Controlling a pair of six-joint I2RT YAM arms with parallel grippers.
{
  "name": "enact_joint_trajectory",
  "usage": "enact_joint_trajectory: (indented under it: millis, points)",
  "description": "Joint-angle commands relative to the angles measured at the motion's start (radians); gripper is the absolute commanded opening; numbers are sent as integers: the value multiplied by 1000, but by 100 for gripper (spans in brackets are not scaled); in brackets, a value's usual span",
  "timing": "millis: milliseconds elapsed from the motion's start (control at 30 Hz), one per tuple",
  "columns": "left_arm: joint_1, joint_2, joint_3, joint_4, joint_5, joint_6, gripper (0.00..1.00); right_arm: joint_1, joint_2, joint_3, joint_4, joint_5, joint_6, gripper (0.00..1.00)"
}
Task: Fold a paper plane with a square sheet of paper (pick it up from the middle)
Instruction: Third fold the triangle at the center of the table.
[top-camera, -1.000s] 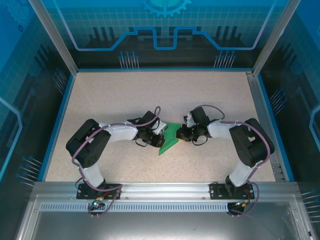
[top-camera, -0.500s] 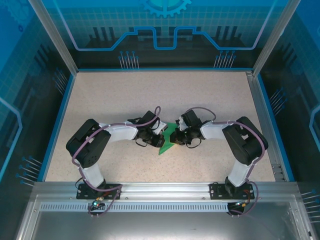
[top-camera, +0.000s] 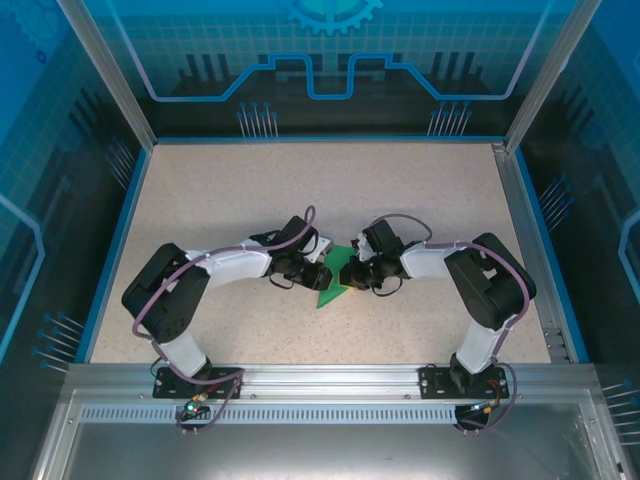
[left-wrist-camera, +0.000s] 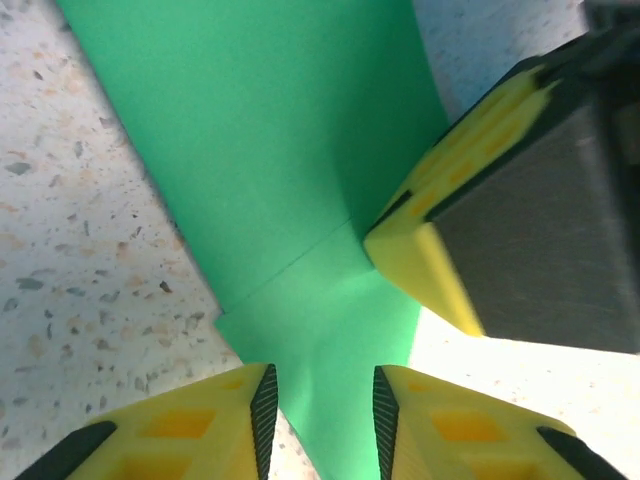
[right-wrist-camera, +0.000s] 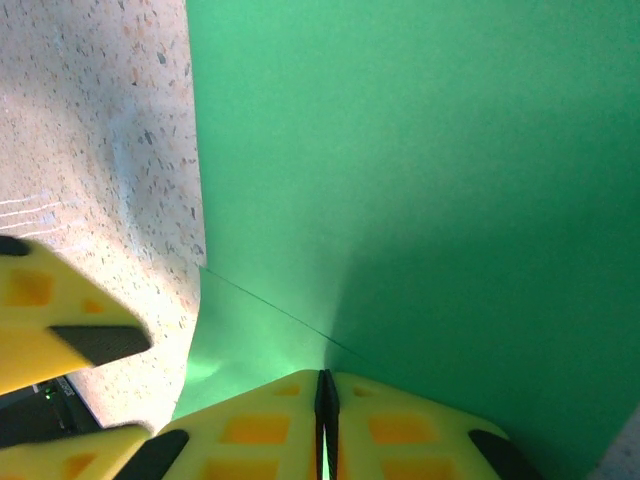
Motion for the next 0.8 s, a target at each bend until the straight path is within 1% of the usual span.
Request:
enact_joint_trajectory:
  millis: [0, 133, 200, 300, 367, 500, 767]
  points:
    - [6, -81, 12, -47, 28, -78, 33, 13, 38, -34, -55, 88, 0, 12]
    - [4, -120, -13, -25, 160, -161, 26, 13, 37, -30, -66, 95, -2, 12]
    - [0, -102, -20, -6, 239, -195, 23, 13, 39, -29, -68, 99, -2, 12]
    - [-5, -66, -34, 36, 297, -237, 22, 12, 43, -28, -69, 98, -4, 12]
    - [-5, -38, -35, 26, 306, -237, 20, 13, 44, -25, -74, 98, -4, 12]
    - [-5, -8, -58, 44, 312, -239, 20, 13, 39, -23, -78, 101, -6, 12]
    - [-5, 54, -52, 50, 302, -224, 20, 13, 31, -22, -89, 105, -9, 12]
